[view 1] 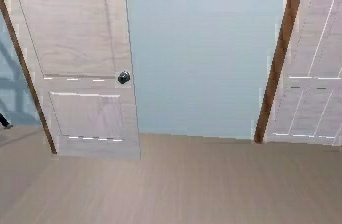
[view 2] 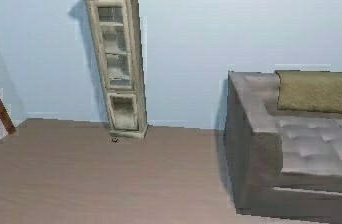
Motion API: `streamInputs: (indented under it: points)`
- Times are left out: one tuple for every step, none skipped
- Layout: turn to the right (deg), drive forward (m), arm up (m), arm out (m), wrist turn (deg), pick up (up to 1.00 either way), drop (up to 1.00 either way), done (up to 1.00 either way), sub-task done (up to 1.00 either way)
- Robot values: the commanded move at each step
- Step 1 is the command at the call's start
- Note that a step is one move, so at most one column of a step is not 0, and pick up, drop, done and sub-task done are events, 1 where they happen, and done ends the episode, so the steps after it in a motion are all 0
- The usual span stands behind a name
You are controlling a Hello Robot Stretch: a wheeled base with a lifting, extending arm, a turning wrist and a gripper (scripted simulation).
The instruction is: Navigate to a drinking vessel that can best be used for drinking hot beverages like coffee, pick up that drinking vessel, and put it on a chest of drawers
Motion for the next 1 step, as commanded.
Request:
streamInputs:
  points:
    - [45.0, 0.00, 0.00, 0.00, 0.0, 0.00, 0.00, 0.00, 0.00]
